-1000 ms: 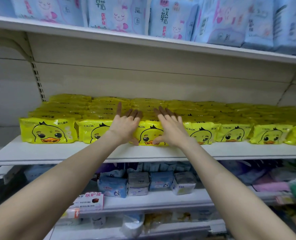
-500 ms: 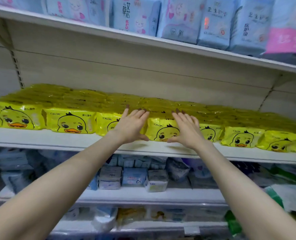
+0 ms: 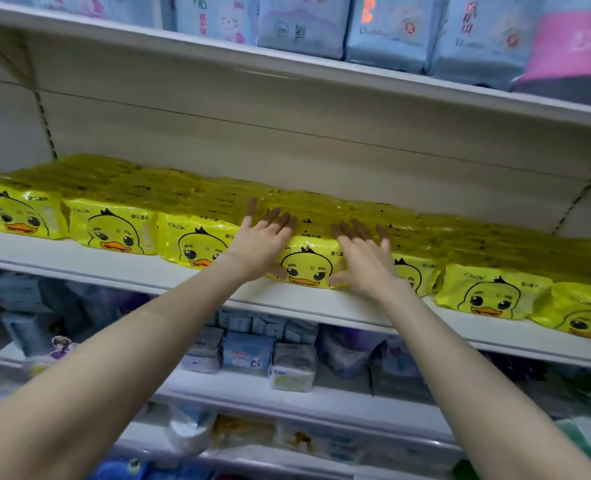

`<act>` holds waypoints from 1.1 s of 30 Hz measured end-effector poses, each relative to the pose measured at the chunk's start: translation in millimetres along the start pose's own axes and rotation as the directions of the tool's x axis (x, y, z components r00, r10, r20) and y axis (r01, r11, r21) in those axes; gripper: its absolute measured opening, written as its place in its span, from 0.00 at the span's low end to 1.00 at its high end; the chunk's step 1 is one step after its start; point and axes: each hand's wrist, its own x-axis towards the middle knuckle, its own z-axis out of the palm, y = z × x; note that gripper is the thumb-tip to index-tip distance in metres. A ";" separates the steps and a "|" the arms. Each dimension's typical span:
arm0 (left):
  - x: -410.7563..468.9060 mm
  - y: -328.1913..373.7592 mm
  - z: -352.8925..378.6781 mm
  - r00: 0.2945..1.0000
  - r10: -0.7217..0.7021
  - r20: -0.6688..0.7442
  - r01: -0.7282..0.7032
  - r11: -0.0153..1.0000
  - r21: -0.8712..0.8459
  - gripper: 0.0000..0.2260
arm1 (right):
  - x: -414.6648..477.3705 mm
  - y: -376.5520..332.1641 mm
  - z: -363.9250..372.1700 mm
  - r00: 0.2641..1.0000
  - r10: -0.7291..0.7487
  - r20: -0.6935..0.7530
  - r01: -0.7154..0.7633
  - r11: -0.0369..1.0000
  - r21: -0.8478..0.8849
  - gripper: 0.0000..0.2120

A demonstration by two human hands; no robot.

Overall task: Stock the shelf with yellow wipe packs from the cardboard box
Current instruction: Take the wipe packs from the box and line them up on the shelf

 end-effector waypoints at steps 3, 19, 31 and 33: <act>4.6 -1.1 1.6 1.000 -0.009 0.022 0.009 0.999 0.032 0.44 | 2.5 -0.3 0.8 1.000 0.000 -0.002 0.000 1.000 -0.018 0.48; 6.0 -2.9 -5.8 0.999 0.008 0.047 -0.011 0.998 0.060 0.46 | -7.2 -2.3 -5.1 0.999 0.026 -0.022 -0.026 1.000 0.005 0.52; 17.8 65.6 -23.9 0.987 0.131 -0.090 -0.139 0.986 -0.095 0.44 | -65.7 79.4 -10.9 0.981 0.185 -0.059 -0.186 0.982 -0.012 0.48; 26.8 81.8 -25.2 0.985 0.143 -0.097 -0.152 0.983 -0.099 0.44 | -66.6 91.4 -10.9 0.983 0.178 -0.043 -0.179 0.984 -0.023 0.47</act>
